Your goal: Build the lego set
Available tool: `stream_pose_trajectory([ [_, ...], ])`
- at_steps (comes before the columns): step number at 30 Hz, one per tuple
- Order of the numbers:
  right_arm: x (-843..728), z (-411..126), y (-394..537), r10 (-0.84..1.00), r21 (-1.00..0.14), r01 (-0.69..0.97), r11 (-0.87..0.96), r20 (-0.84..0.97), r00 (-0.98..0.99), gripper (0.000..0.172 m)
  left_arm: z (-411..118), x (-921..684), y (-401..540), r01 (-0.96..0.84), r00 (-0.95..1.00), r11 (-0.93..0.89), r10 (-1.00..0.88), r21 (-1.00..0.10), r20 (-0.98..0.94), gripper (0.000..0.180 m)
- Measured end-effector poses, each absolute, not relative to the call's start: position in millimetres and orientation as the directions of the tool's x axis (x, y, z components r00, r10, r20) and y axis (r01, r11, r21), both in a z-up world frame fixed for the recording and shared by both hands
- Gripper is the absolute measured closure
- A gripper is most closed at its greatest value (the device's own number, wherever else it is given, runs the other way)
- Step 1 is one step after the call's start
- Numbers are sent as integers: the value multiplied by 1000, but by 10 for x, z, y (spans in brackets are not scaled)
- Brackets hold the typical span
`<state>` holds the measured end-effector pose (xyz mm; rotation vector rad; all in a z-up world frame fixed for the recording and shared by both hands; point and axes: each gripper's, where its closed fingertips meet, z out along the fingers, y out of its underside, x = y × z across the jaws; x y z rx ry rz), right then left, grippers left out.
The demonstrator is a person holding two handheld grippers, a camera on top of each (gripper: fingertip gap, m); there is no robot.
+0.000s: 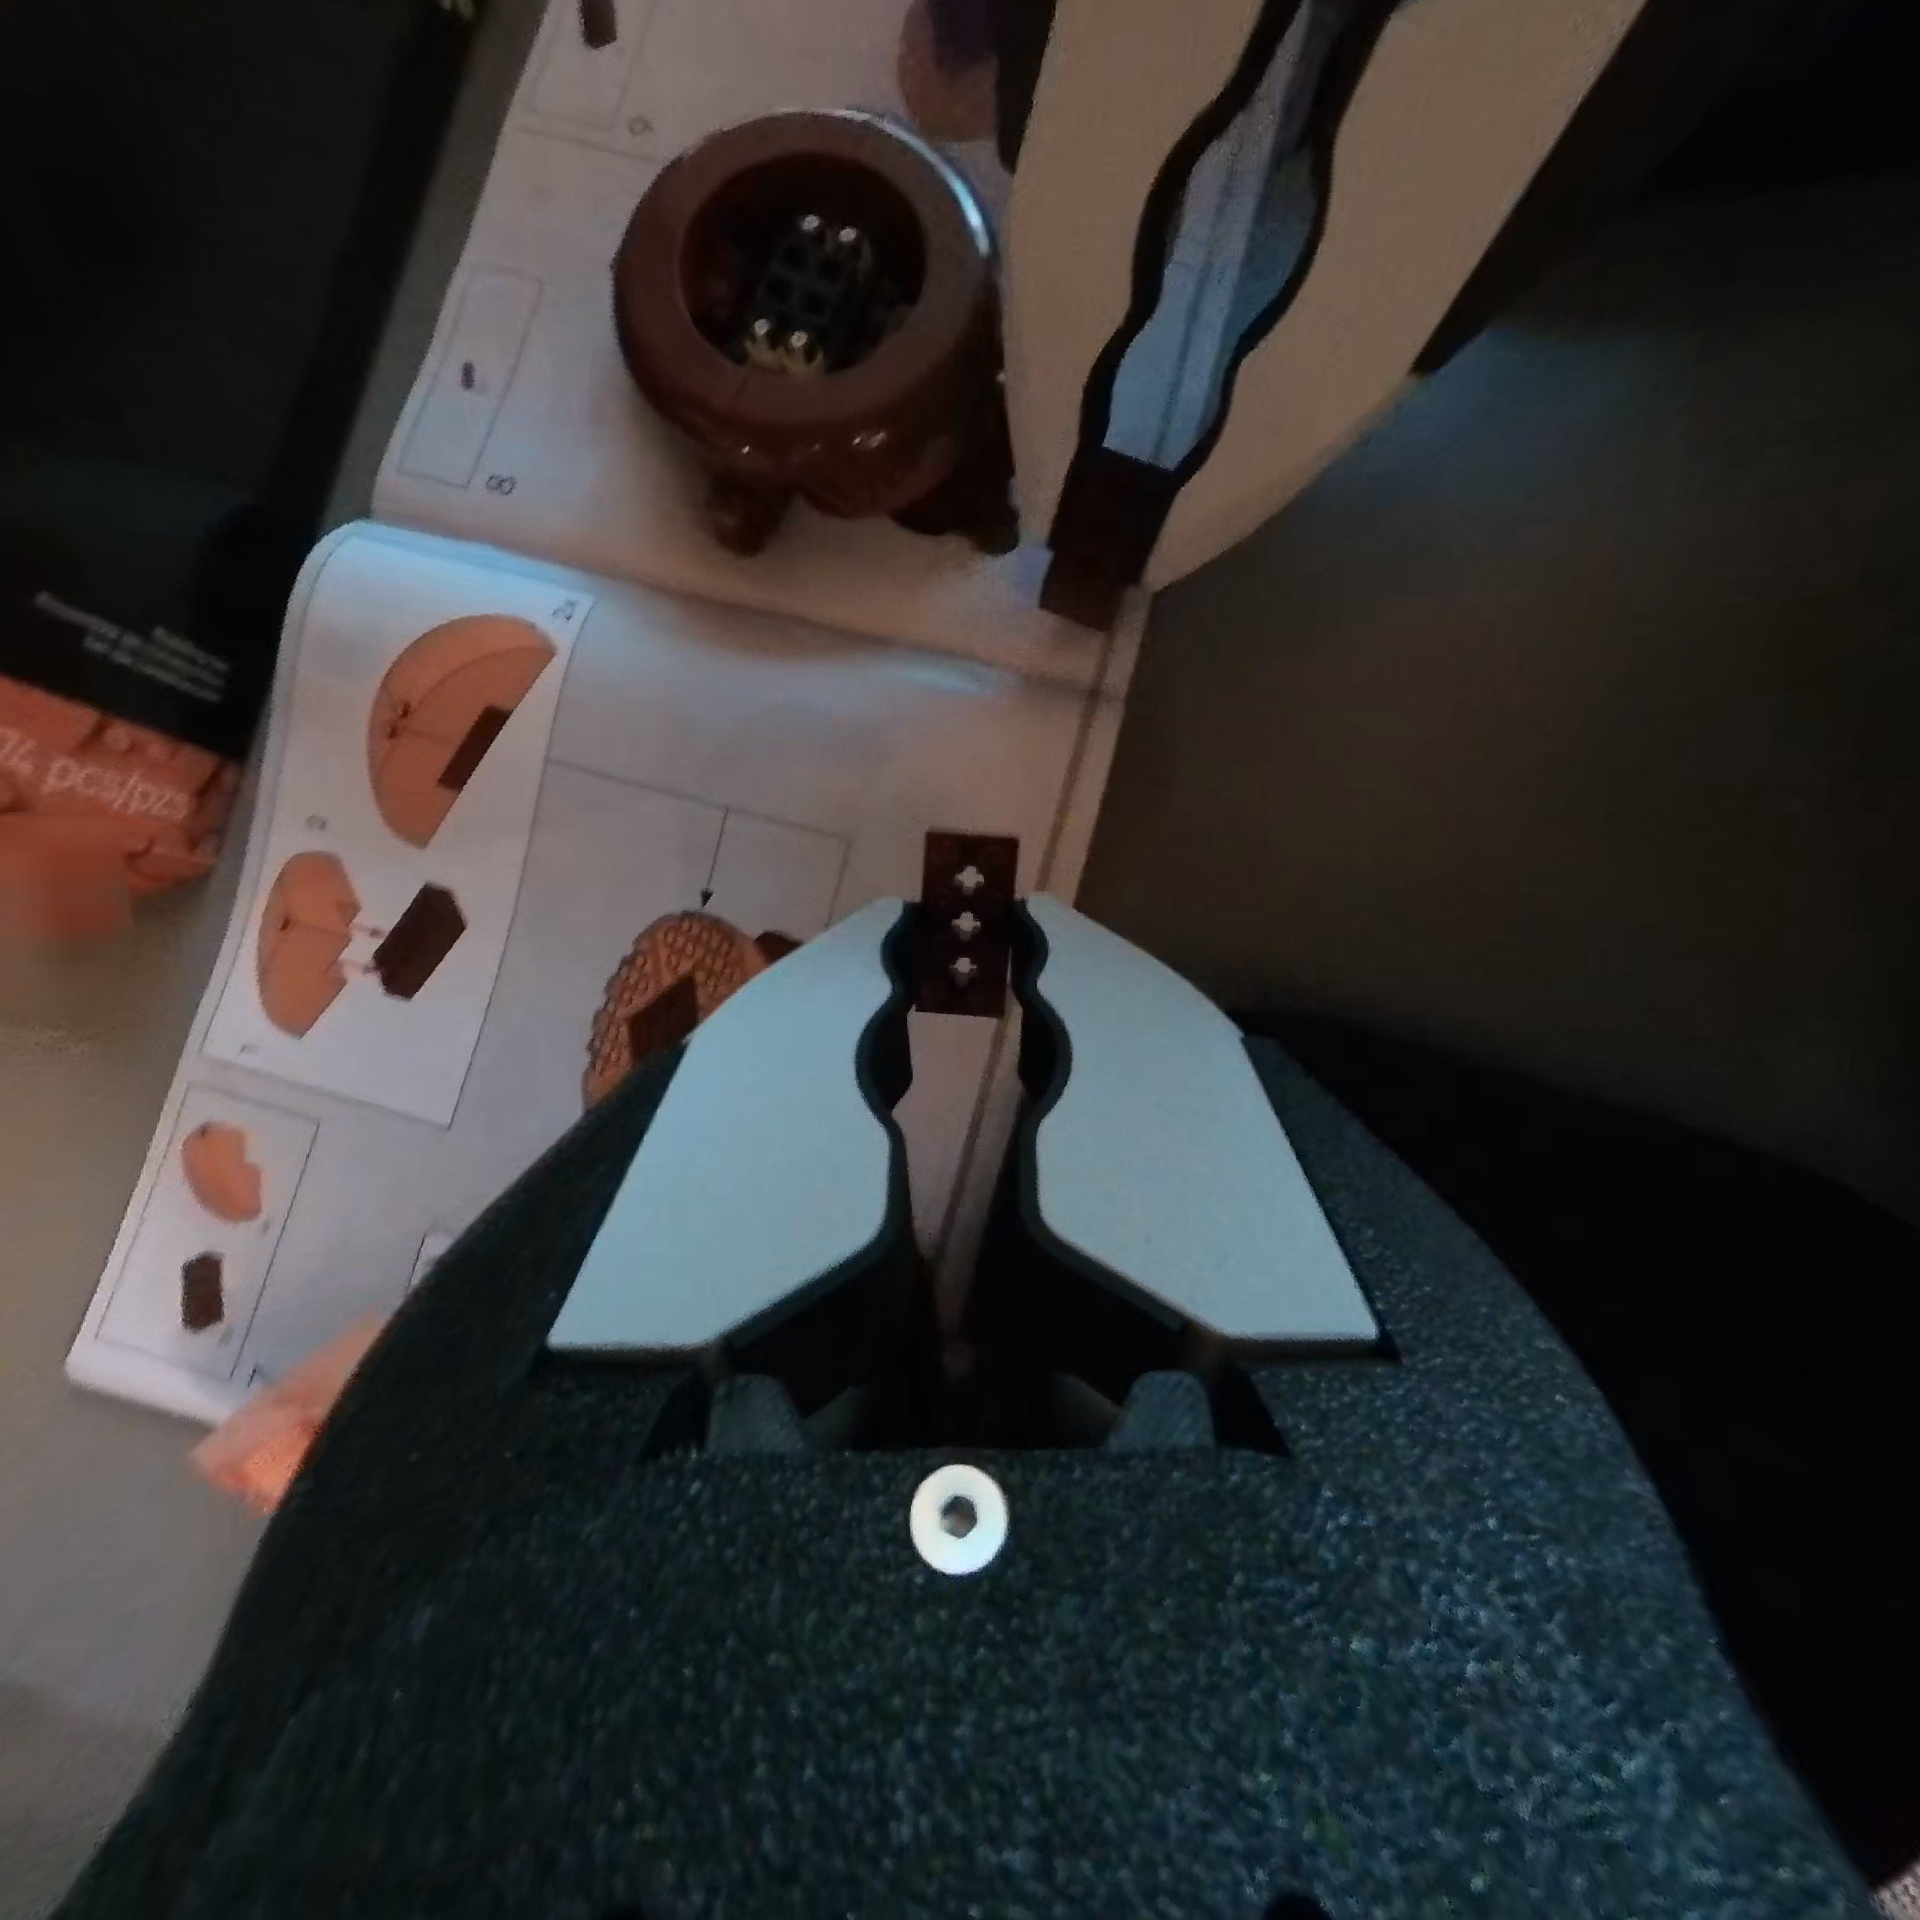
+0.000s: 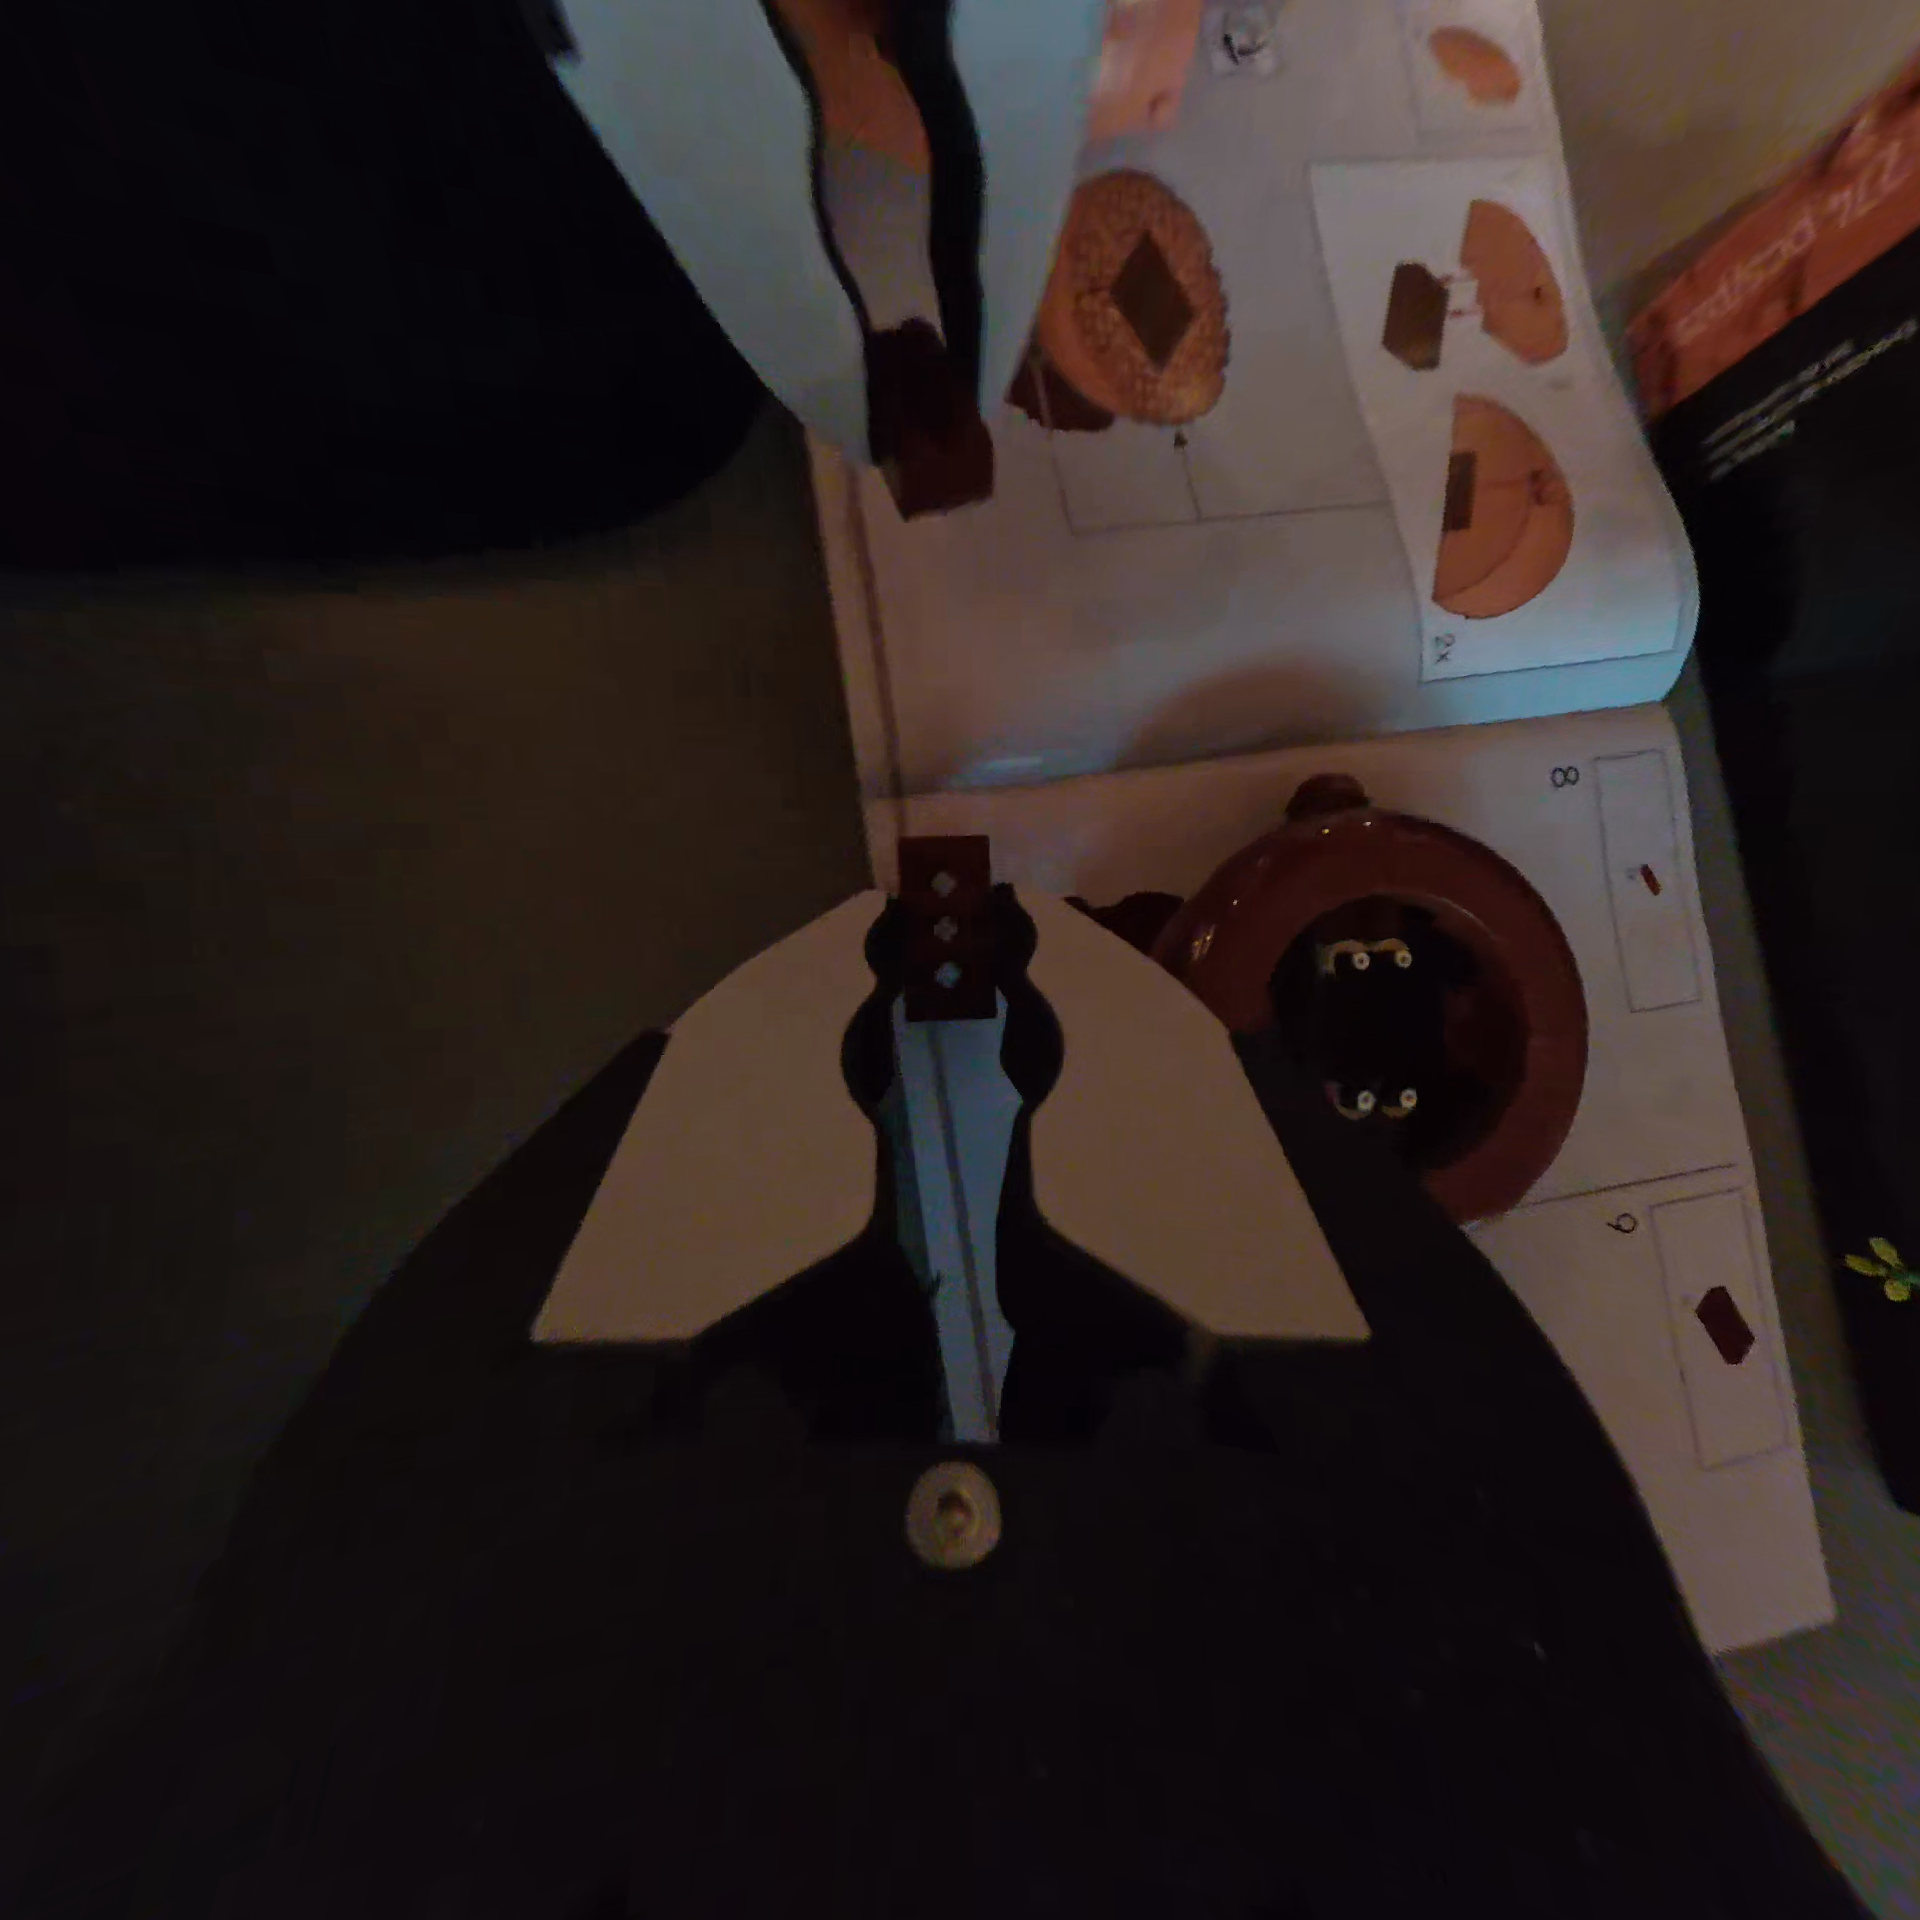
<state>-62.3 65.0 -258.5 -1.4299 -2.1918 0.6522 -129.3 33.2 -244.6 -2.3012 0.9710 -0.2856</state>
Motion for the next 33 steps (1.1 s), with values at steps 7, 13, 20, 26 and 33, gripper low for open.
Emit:
stream_pose_trajectory([
  [7,-551,-2539,750,907,-621,691,371,84,-412,157,-2591,-1186,445,-640,657,-515,-752,-570,-58,164],
  [13,-569,-2571,728,906,-622,687,375,90,-413,146,-2618,-1242,436,-652,676,-537,-732,-536,-89,159],
  [20,-583,-2340,794,954,-753,622,217,29,-298,134,-2271,-1430,458,-450,821,-584,-569,-675,-55,107],
  [26,-519,-2132,993,986,-862,505,36,-52,-159,135,-1937,-2426,277,-66,989,-660,-145,-748,41,112],
  [33,-471,-2193,1063,991,-860,508,36,-34,-128,137,-2321,-2719,240,-54,998,-824,-67,-565,3,131],
])
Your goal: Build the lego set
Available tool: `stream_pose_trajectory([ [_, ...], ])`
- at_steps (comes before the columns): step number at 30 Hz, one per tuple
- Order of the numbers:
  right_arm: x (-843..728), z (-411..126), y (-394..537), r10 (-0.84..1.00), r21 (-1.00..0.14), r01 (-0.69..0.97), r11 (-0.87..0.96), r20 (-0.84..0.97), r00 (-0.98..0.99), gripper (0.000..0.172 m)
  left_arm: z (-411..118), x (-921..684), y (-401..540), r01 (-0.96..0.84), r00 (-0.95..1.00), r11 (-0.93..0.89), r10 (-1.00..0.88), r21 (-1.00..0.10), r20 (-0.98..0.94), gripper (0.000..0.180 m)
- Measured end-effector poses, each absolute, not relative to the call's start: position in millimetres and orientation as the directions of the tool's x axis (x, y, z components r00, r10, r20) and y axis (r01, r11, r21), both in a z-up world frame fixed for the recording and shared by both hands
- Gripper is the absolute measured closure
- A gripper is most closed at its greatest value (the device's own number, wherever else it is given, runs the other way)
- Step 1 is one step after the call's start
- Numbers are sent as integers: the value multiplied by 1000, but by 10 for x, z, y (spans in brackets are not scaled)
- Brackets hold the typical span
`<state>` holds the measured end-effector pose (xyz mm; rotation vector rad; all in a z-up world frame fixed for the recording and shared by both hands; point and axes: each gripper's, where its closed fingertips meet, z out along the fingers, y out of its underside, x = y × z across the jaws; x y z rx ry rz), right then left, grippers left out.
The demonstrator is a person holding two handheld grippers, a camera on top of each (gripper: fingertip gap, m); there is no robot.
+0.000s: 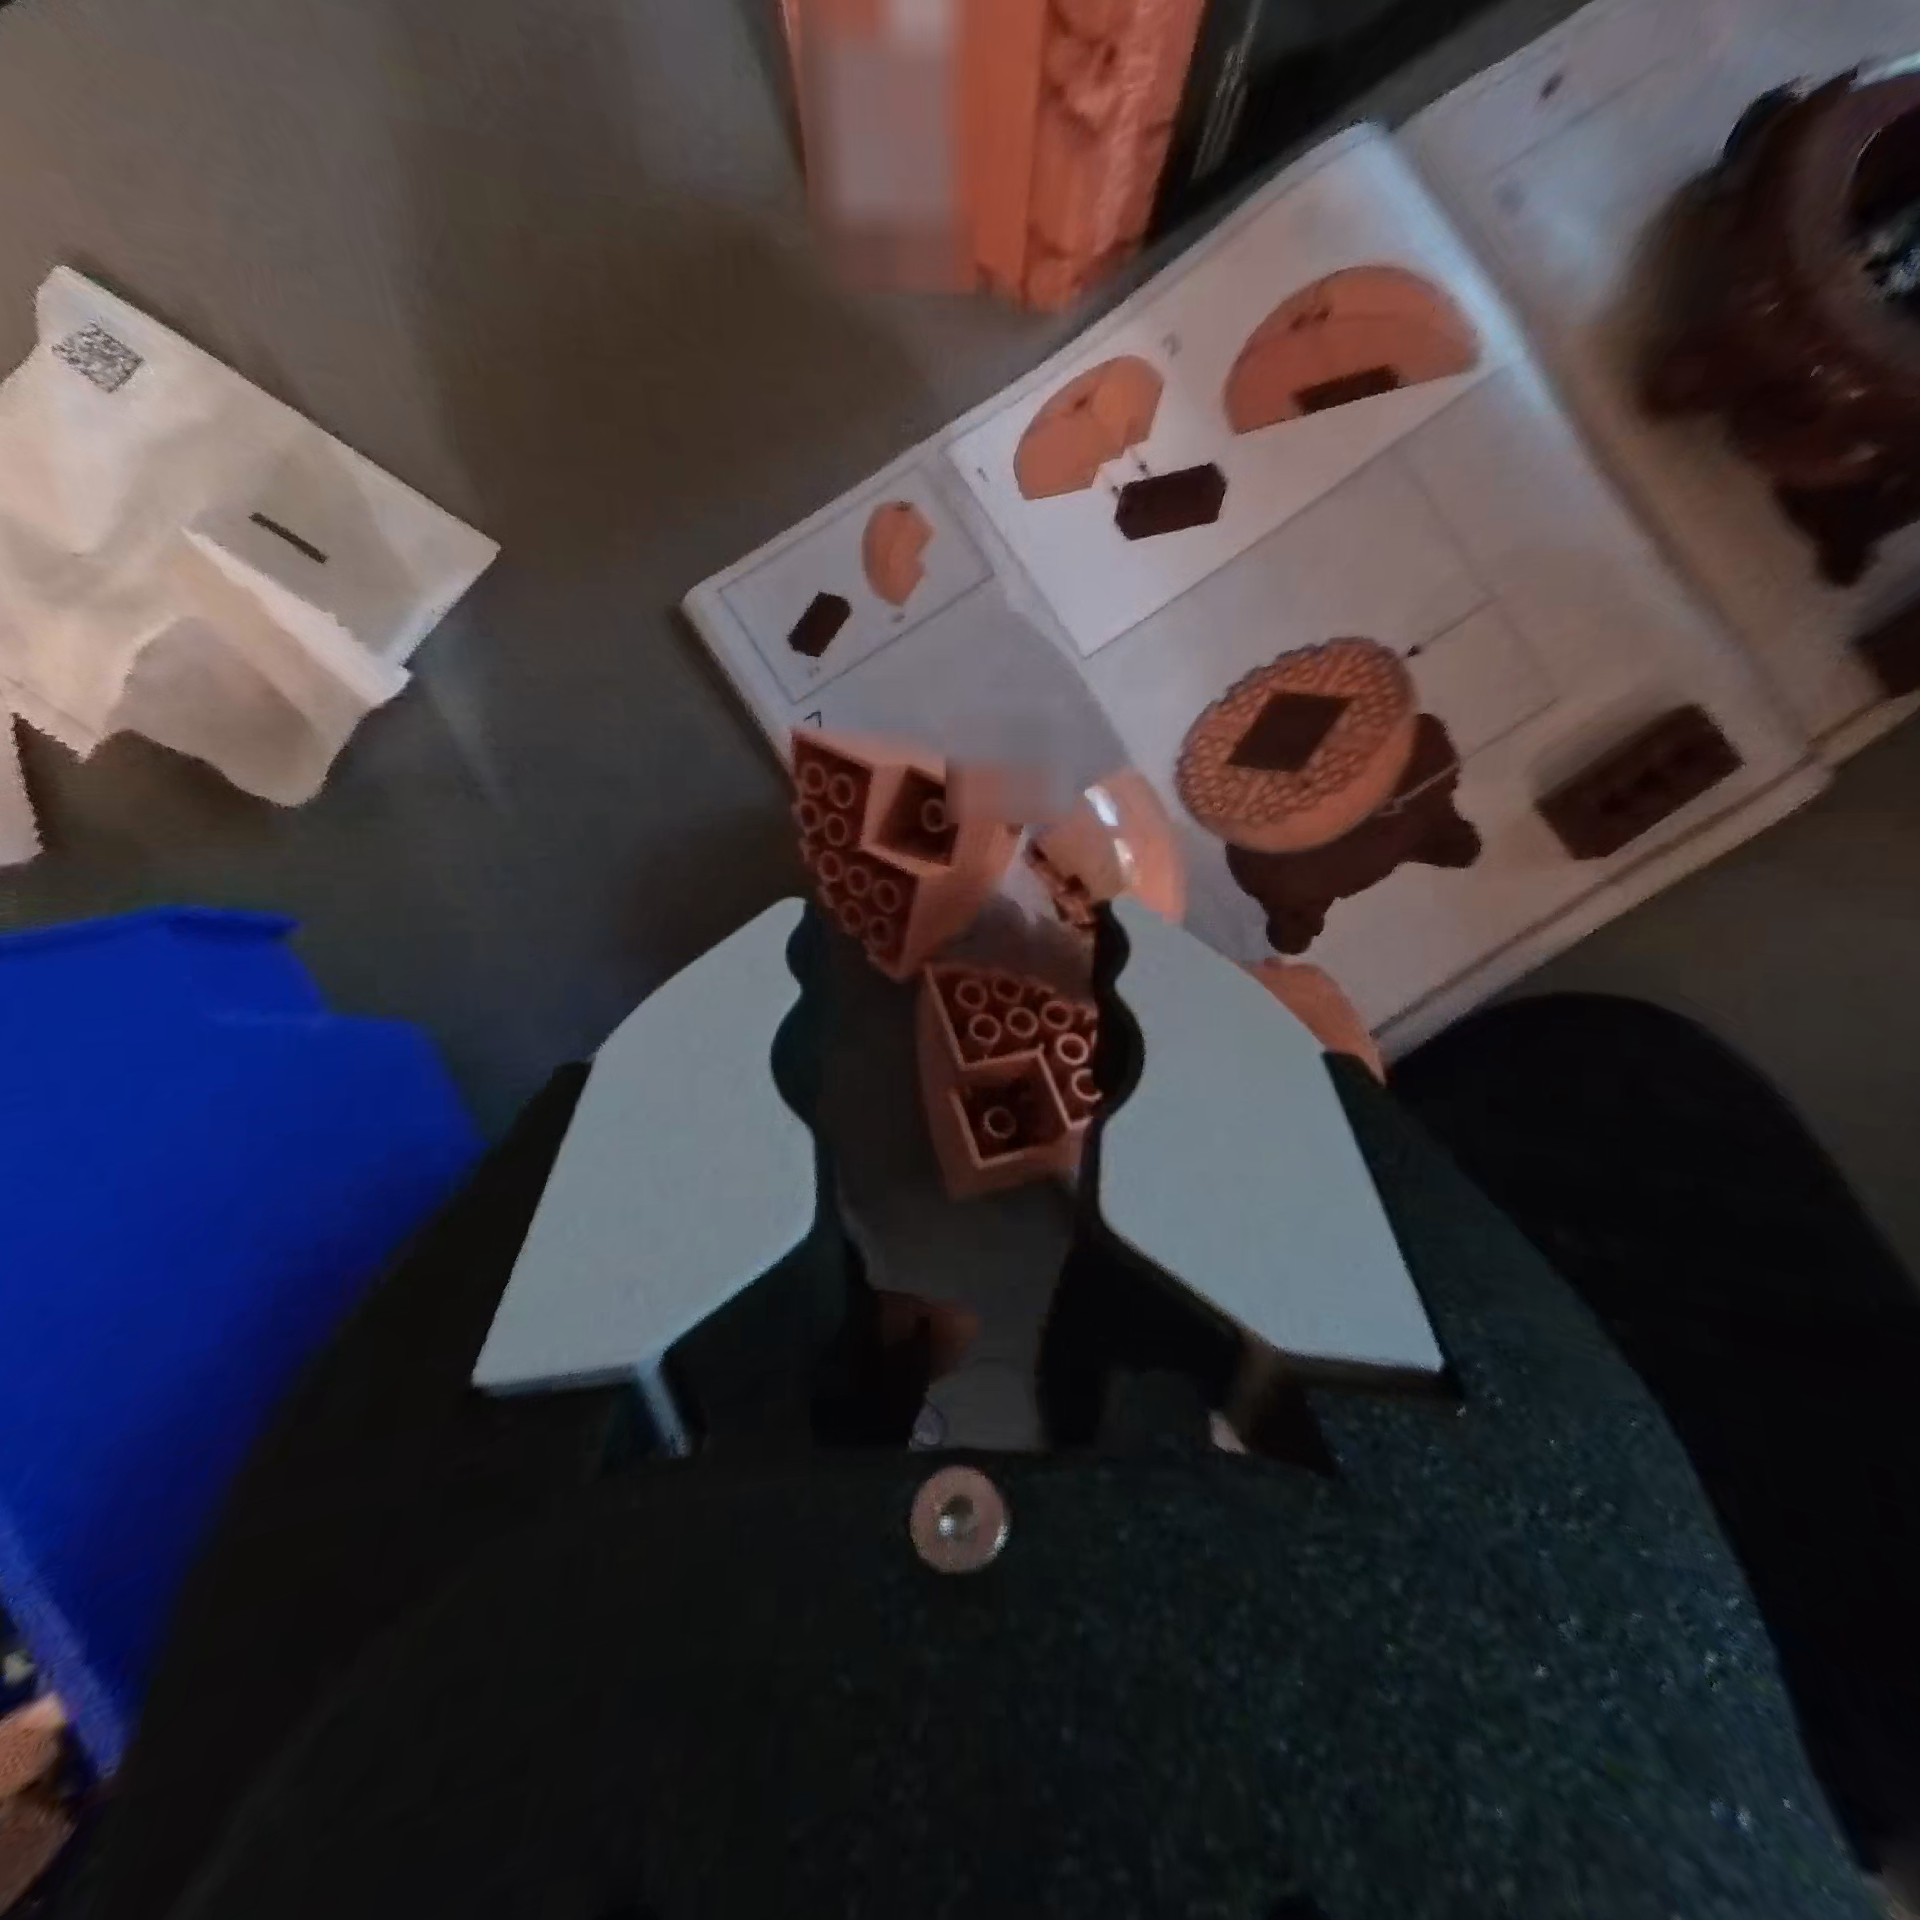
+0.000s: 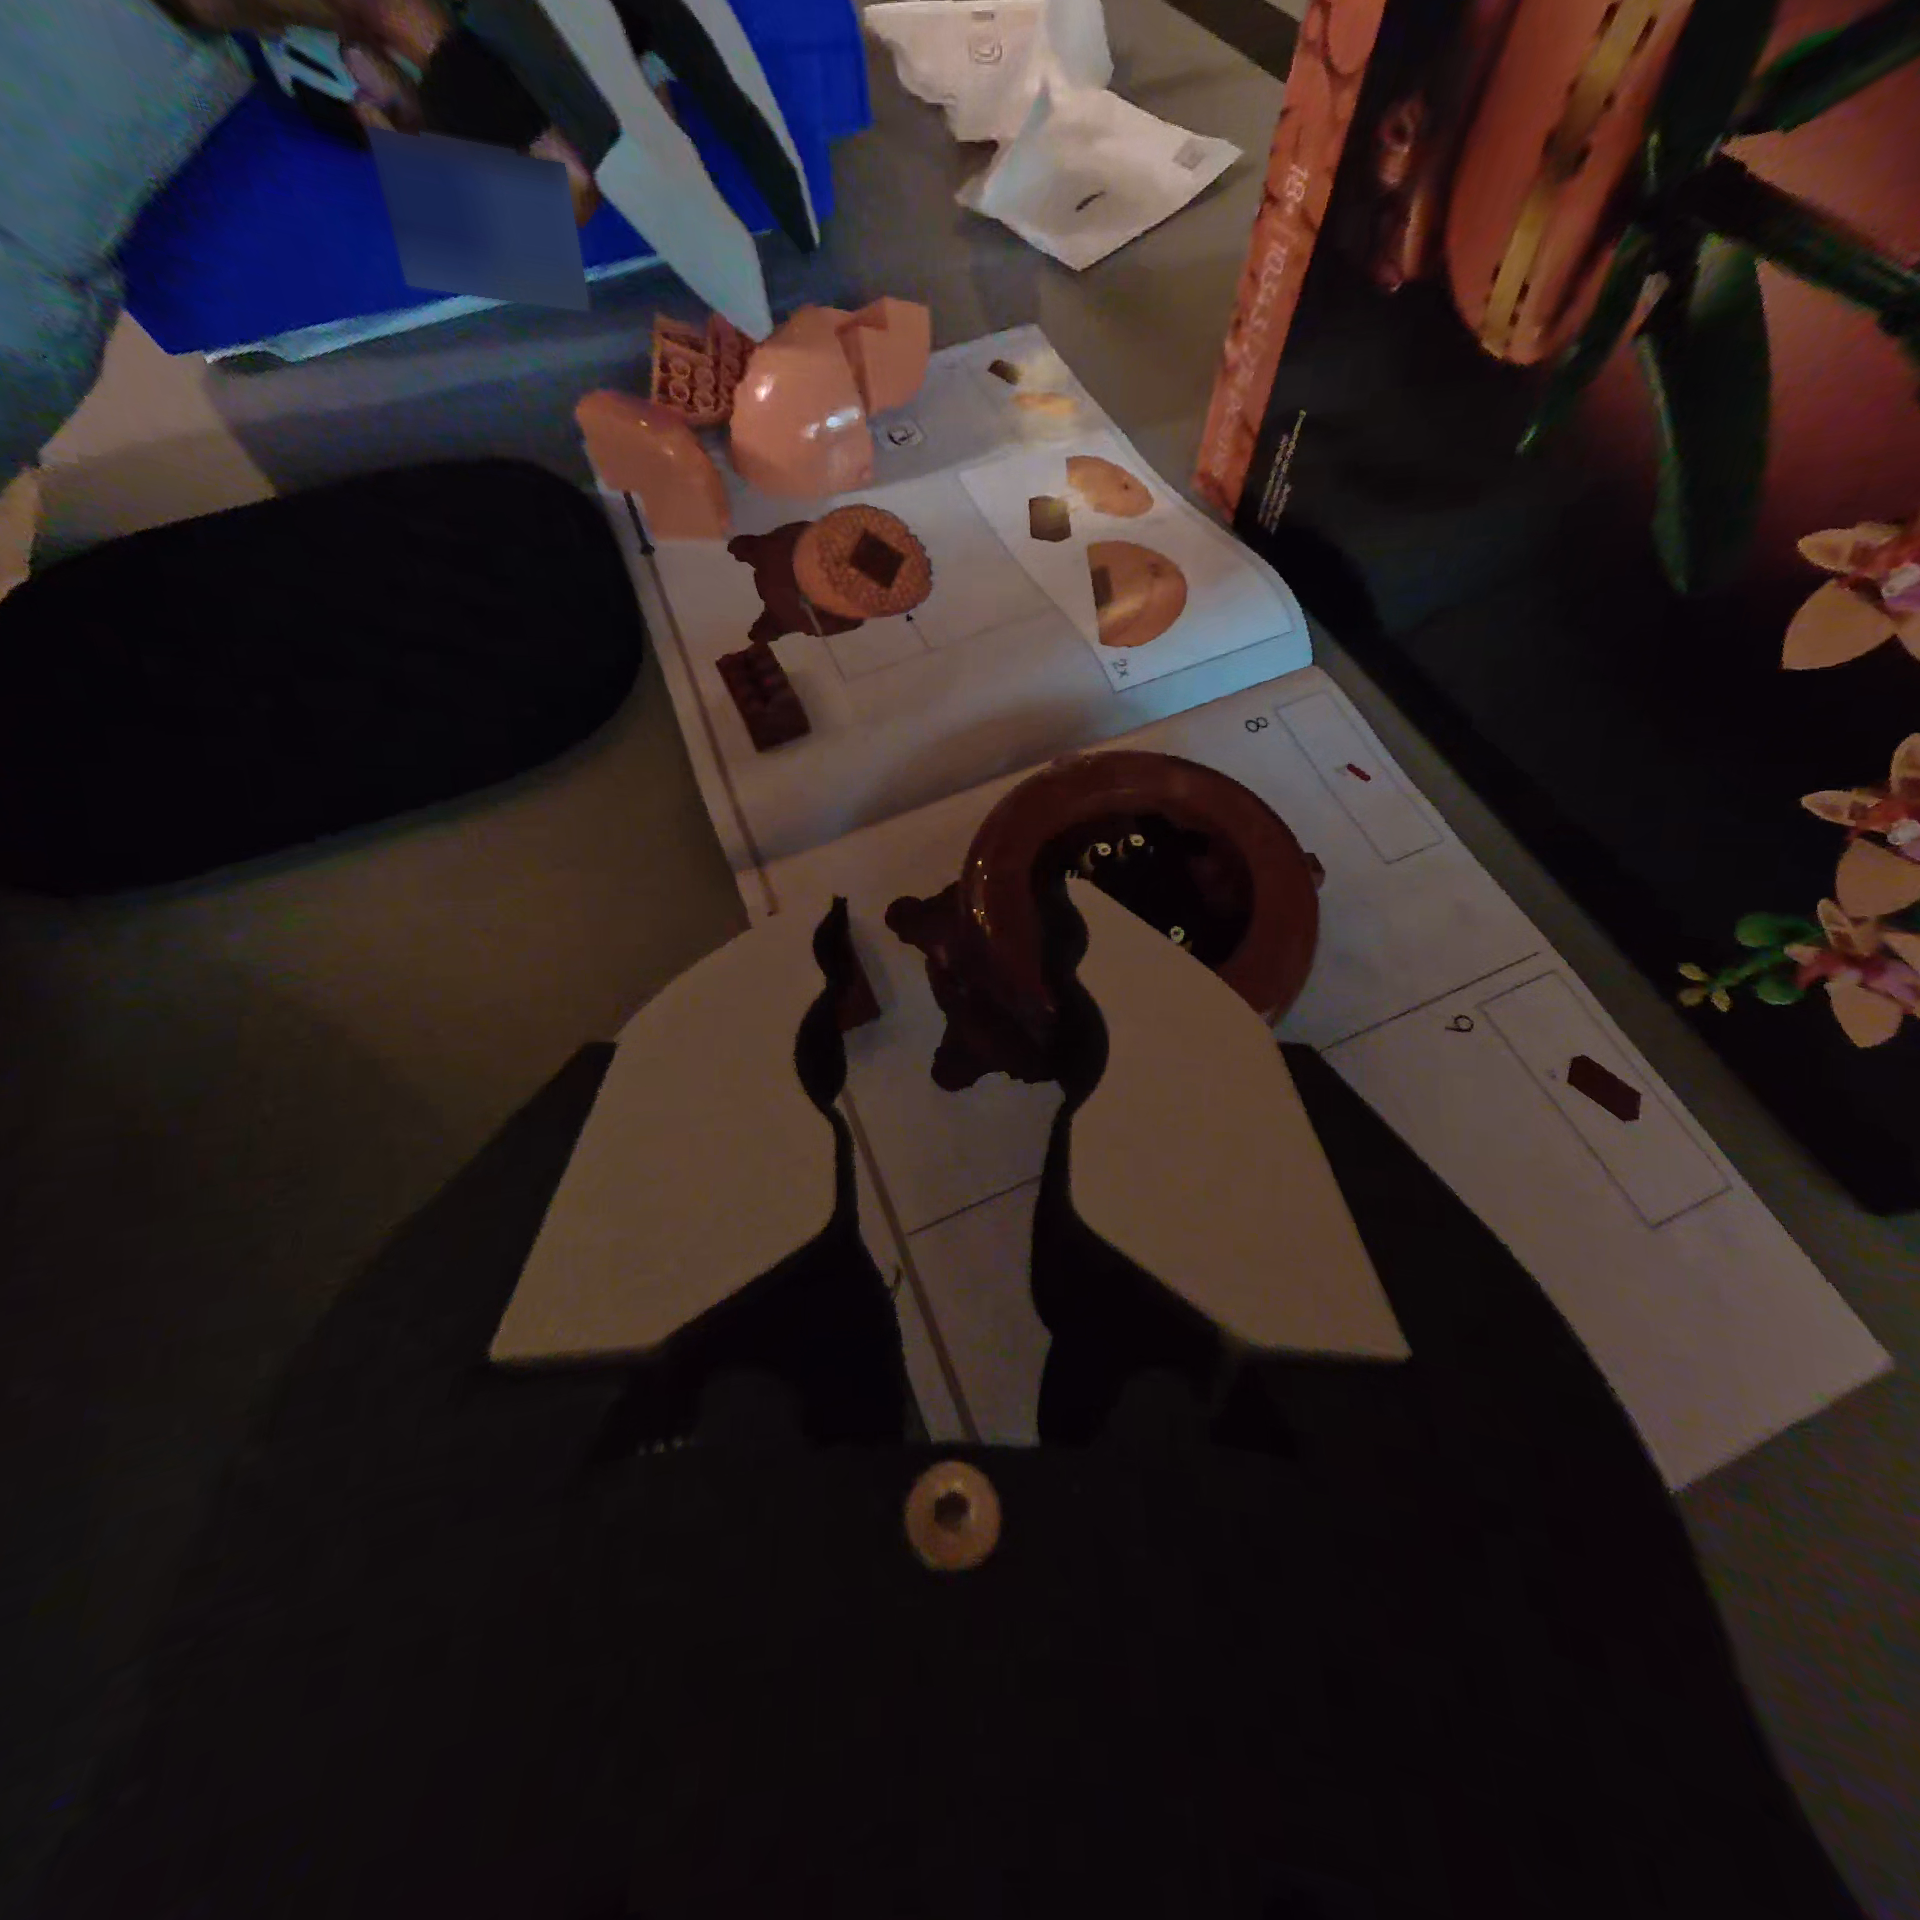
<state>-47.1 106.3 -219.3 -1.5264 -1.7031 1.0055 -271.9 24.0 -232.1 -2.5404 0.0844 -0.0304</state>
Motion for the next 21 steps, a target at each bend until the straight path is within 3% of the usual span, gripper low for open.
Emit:
stream_pose_trajectory([
  [5,-468,-2198,1042,990,-865,500,41,-34,-139,140,-2270,-2679,292,-117,975,-861,-194,-495,107,132],
  [10,-460,-2224,1012,988,-865,499,48,-34,-153,141,-2134,-2851,269,-227,964,-887,-264,-401,37,123],
  [15,-461,-2187,1022,988,-871,487,67,-10,-154,143,-2422,-2896,302,-236,963,-938,-261,-255,72,119],
  [21,-441,-2151,1043,989,-879,471,69,-2,-148,145,-2683,-2868,331,-249,958,-951,-270,-182,101,112],
])
